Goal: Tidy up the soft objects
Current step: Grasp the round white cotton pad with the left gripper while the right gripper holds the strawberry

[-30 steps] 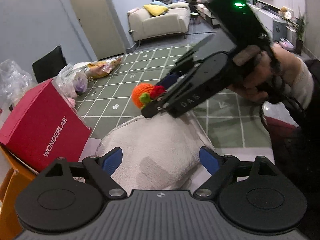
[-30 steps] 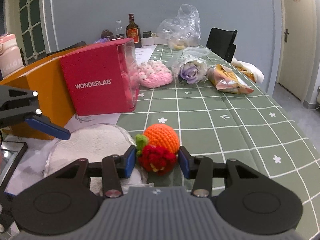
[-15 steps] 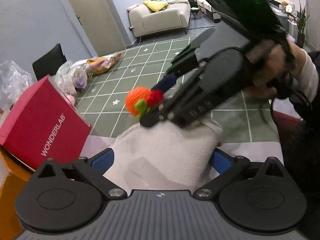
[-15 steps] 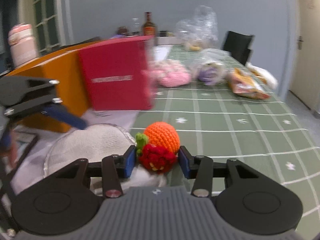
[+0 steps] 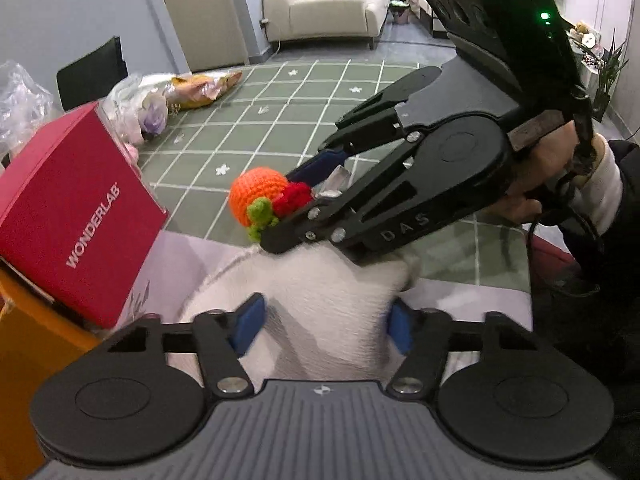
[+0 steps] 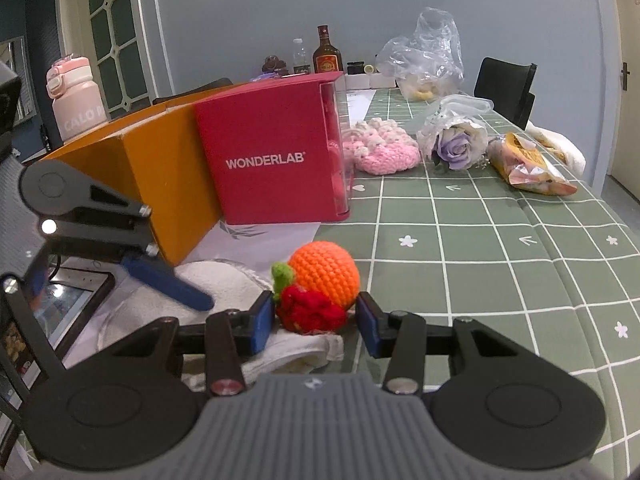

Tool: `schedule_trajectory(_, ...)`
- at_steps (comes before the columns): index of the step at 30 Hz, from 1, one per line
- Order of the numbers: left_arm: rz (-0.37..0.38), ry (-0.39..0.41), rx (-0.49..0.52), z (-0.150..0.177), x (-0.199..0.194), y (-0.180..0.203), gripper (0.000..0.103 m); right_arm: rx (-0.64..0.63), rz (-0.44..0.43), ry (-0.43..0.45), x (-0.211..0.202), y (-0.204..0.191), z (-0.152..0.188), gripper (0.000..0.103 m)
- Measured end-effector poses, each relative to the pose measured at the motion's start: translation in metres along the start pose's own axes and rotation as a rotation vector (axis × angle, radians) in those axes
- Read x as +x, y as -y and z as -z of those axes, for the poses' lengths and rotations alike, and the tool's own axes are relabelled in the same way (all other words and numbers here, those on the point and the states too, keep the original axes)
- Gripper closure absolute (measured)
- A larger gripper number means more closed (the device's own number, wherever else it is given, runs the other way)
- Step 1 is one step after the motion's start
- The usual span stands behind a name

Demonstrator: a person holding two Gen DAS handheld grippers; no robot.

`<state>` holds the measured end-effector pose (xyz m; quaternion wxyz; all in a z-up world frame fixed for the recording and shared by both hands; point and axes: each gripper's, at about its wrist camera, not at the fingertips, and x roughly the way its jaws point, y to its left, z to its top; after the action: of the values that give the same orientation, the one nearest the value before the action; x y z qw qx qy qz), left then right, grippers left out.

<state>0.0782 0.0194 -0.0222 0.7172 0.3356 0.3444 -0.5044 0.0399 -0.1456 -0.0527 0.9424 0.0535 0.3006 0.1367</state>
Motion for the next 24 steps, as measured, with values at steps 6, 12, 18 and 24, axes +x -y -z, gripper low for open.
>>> schedule_trajectory(6,-0.009,-0.047,-0.023,0.001,-0.005,-0.005,0.075,0.032,-0.016,0.008,-0.001,0.006,0.0,0.058)
schedule_trajectory(12,0.003,0.021,-0.099,0.0,-0.021,-0.022,0.081,0.098,-0.022,0.026,-0.002,0.015,0.001,0.06)
schedule_trajectory(18,0.035,0.08,-0.172,0.001,-0.042,-0.037,0.083,0.13,-0.032,0.035,-0.004,0.02,0.002,0.06)
schedule_trajectory(24,0.119,0.194,-0.262,0.002,-0.064,-0.054,0.083,0.119,-0.029,0.033,-0.004,0.018,0.002,0.06)
